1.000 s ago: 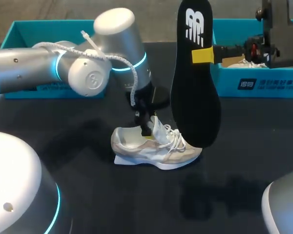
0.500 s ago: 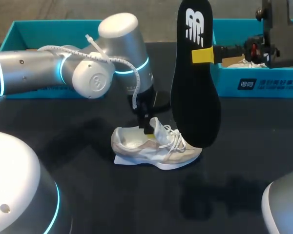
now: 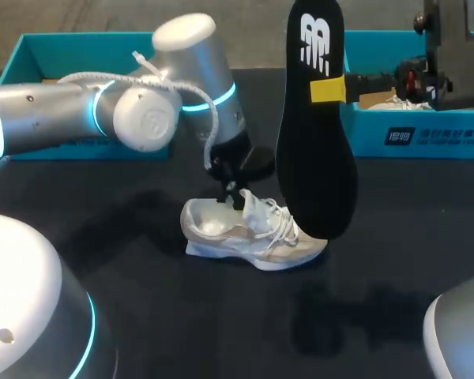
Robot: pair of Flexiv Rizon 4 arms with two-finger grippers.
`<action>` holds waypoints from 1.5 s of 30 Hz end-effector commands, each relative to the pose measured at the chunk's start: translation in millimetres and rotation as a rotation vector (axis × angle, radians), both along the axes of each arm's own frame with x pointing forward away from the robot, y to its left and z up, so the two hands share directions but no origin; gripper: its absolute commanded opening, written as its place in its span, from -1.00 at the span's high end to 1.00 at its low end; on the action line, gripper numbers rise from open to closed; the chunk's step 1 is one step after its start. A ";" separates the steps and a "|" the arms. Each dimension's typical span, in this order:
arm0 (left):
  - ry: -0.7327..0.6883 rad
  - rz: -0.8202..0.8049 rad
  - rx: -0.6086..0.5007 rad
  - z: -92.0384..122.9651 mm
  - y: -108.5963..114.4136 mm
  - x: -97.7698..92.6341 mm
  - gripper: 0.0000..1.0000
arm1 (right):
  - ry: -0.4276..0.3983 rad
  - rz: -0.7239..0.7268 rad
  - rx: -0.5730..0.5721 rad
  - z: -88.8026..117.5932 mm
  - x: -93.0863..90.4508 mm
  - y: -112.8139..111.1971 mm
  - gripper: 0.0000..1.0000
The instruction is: Take the shoe out of the shoebox, open the shoe tongue, remove and reinsert the insole, then place the shoe into the shoebox
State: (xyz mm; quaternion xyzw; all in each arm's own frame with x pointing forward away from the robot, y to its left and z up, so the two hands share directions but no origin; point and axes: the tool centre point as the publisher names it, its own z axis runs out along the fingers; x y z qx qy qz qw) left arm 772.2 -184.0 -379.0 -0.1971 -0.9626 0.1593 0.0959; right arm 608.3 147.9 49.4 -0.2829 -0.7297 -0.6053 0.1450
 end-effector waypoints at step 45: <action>0.262 -1.184 0.424 58.4 -30.1 20.1 1.00 | 0.003 0.001 -0.003 0.7 2.6 3.5 1.00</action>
